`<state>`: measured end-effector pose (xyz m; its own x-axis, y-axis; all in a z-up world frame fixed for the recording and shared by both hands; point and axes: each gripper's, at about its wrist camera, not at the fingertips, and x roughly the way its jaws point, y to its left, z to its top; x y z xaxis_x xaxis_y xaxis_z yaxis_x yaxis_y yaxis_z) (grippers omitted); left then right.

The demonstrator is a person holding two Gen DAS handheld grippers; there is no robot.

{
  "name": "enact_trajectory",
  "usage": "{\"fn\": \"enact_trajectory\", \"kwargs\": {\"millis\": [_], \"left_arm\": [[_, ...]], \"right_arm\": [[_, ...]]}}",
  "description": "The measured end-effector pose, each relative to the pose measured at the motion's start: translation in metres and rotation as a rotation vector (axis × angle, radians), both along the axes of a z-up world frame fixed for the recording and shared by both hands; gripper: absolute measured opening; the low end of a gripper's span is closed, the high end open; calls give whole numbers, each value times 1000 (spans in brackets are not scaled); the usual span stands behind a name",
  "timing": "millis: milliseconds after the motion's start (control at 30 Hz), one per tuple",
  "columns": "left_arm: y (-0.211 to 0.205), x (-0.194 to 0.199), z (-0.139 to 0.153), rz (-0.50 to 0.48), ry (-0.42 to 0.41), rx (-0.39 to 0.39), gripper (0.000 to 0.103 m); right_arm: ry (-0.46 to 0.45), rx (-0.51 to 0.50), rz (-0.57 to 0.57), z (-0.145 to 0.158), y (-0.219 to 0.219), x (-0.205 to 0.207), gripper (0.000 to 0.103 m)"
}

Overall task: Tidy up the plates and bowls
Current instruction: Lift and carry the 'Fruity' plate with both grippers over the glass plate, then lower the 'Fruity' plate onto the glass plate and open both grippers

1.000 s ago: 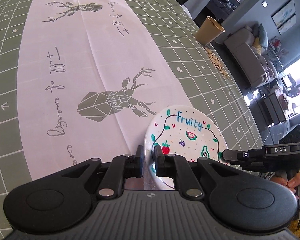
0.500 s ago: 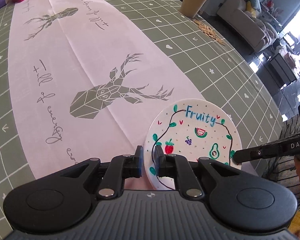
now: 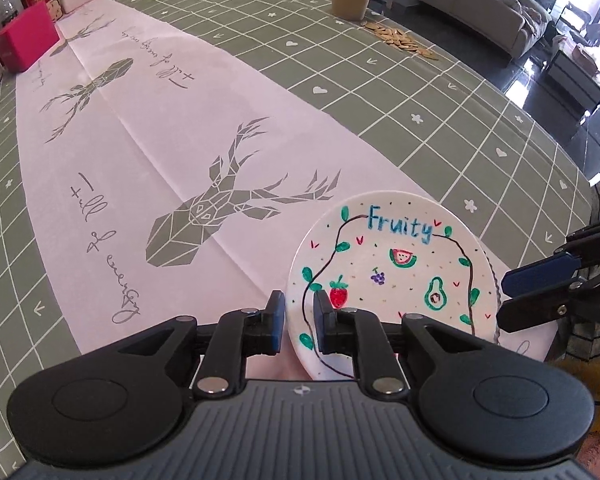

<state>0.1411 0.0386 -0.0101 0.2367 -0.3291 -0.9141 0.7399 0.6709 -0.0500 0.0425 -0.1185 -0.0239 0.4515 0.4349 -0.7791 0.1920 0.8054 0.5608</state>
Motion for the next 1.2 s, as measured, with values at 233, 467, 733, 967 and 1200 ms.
{"fn": "enact_trajectory", "kwargs": {"millis": [233,467,733,967,1200], "left_arm": [[4,5,-3,34,56,-38,21],[0,-4,-3,-37,51,-2,26],[1,-16,11,34,-77,1,56],[4,-35,41,129,-235,-97,71],[19,-55,68,283,-308,-120,74]], "right_arm": [[-11,-54,-21,16,3,2,42],[-94,-138,-122,18,-17,4,51],[-124,-95,-132,12,-20,5,53],[-220,-33,-124,15,-2,-1,59],[-329,-20,-170,28,5,-16,77]]}}
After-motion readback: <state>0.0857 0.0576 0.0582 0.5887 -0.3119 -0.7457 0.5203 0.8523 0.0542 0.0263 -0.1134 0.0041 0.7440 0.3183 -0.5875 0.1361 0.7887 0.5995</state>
